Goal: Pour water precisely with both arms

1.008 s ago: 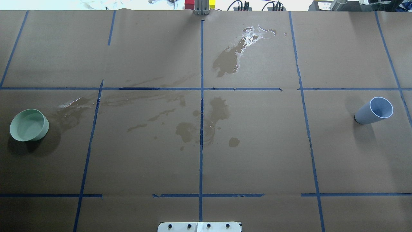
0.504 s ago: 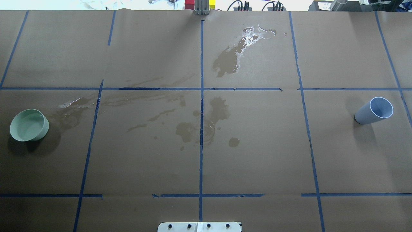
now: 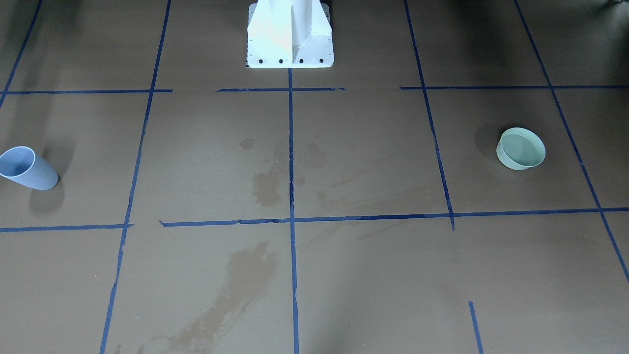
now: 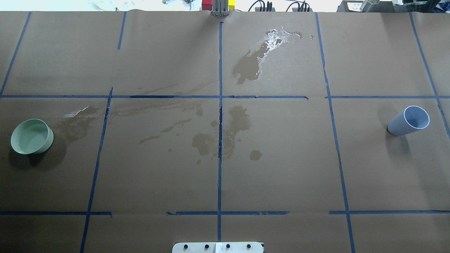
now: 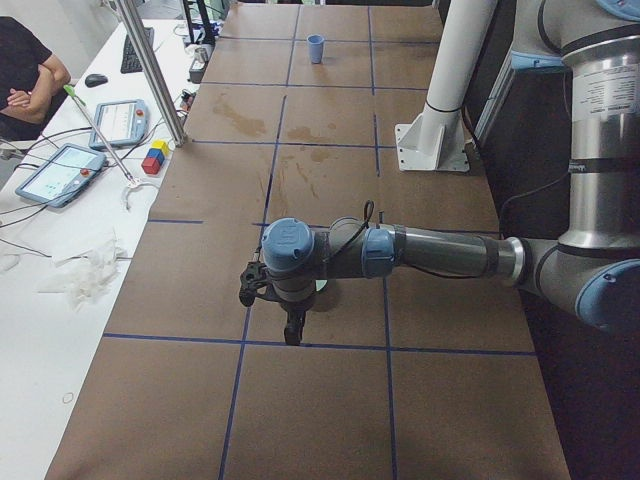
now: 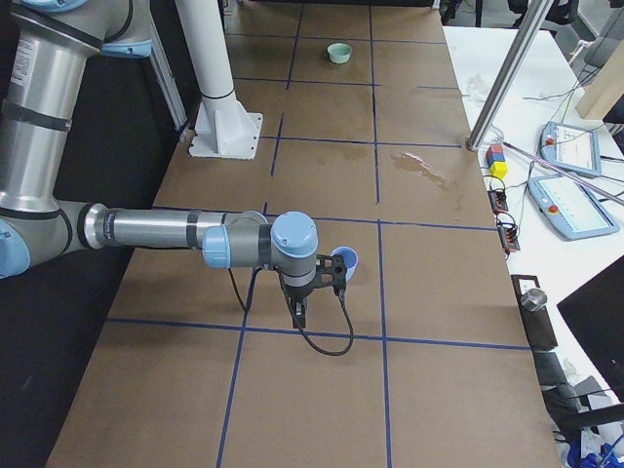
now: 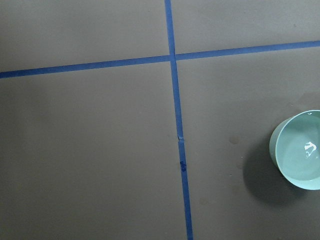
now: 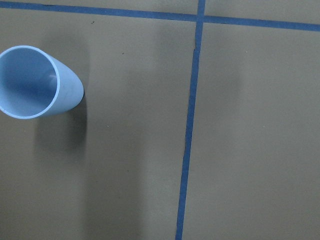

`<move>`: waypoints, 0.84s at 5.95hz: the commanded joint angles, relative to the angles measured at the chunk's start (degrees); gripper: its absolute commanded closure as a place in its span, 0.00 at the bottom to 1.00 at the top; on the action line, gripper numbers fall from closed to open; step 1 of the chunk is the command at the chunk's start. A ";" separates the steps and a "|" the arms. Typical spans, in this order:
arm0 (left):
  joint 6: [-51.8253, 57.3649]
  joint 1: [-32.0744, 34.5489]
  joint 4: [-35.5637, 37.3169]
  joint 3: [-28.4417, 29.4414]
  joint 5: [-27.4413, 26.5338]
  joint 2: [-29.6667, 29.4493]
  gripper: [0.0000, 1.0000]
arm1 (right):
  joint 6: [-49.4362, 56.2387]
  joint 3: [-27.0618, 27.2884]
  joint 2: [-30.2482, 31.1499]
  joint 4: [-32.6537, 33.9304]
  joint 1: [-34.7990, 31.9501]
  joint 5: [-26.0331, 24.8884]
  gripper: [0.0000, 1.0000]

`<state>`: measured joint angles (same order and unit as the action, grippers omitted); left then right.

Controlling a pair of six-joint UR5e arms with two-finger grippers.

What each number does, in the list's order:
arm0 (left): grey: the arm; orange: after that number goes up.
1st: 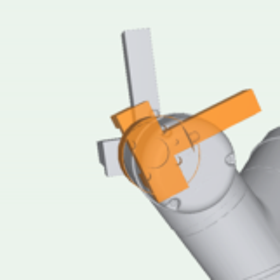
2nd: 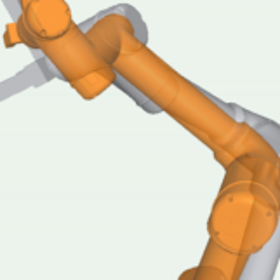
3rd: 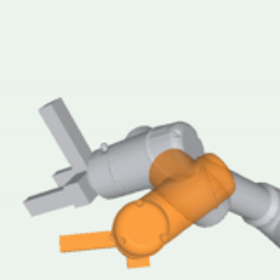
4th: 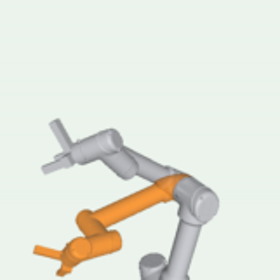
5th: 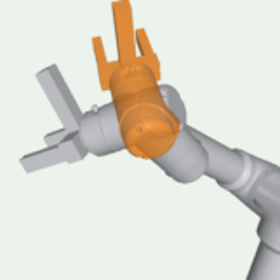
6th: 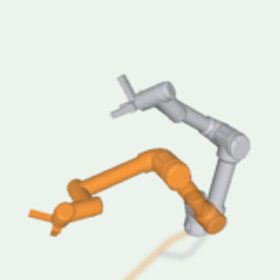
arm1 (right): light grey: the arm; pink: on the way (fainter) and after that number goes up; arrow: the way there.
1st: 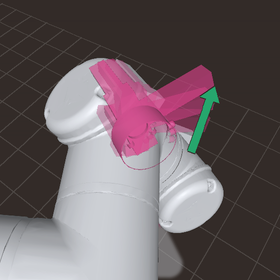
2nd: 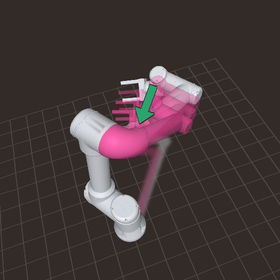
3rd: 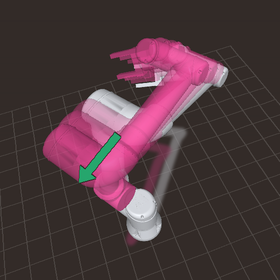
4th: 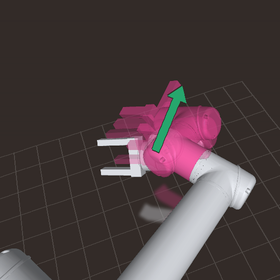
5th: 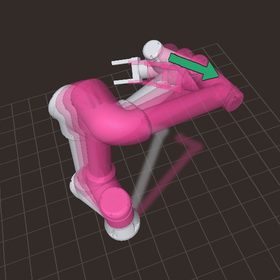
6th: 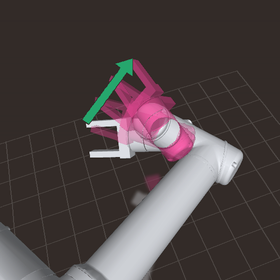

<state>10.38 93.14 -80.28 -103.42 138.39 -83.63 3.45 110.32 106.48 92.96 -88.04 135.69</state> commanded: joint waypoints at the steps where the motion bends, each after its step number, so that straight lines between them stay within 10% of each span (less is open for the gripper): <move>1: -0.19 -0.06 0.12 -1.25 0.04 0.05 0.00 | 4.62 0.07 -0.49 1.69 -0.46 0.19 0.00; 5: -1.15 -0.06 0.21 -0.12 0.12 -0.04 0.00 | 9.99 -0.02 0.30 1.78 -0.99 0.54 0.00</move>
<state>9.47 93.08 -80.13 -103.82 138.51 -83.65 13.25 110.25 106.63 94.74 -89.01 136.09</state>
